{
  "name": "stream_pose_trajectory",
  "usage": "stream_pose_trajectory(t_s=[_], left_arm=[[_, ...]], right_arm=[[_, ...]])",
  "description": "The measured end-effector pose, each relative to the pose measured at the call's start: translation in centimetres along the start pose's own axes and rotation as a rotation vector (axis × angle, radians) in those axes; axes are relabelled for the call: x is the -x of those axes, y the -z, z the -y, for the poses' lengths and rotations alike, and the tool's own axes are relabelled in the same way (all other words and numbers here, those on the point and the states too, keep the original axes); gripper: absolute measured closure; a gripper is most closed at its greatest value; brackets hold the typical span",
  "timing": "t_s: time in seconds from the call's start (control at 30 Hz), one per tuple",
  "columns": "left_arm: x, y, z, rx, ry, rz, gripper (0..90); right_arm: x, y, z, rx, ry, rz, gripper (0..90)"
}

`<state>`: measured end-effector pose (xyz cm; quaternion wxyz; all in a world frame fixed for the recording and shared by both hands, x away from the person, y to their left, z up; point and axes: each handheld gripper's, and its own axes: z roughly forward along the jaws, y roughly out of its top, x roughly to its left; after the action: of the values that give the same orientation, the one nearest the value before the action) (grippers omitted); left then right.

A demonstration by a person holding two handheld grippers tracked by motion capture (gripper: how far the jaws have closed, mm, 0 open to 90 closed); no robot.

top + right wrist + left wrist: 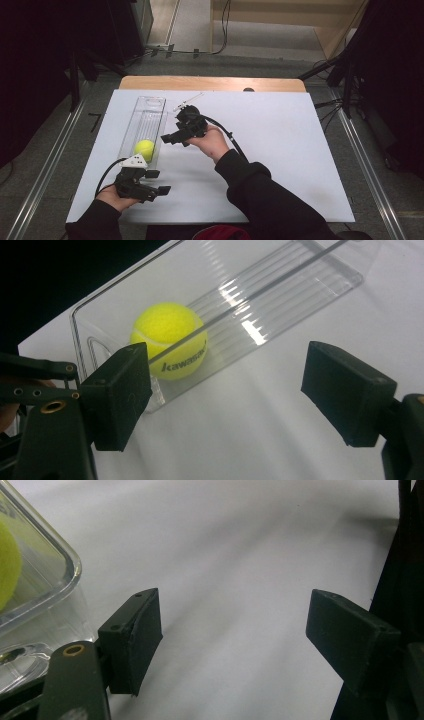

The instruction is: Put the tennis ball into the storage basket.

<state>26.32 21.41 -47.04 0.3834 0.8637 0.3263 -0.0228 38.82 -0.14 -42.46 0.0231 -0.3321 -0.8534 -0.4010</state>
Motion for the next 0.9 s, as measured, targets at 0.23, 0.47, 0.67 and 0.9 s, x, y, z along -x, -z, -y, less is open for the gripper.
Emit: stream_pose_trajectory(t_s=[0.23, 0.47, 0.67, 0.9], left_arm=[[-0.1, 0.1, 0.0, 0.014, 0.003, -0.008, 23.0], [0.0, 0.1, 0.0, 0.014, -0.008, -0.015, 23.0], [0.0, 0.1, 0.0, 0.016, -0.006, -0.015, 23.0], [0.0, 0.1, 0.0, 0.009, -0.006, -0.020, 23.0]], right_arm=[[0.5, 0.9, 1.0, 0.007, 0.004, 0.012, 18.3], [0.8, 1.6, 1.8, 0.001, -0.007, 0.012, 18.4], [0.9, 2.5, 2.8, 0.000, -0.005, 0.017, 18.5], [1.7, 3.2, 3.8, 0.006, -0.021, 0.008, 18.5]])
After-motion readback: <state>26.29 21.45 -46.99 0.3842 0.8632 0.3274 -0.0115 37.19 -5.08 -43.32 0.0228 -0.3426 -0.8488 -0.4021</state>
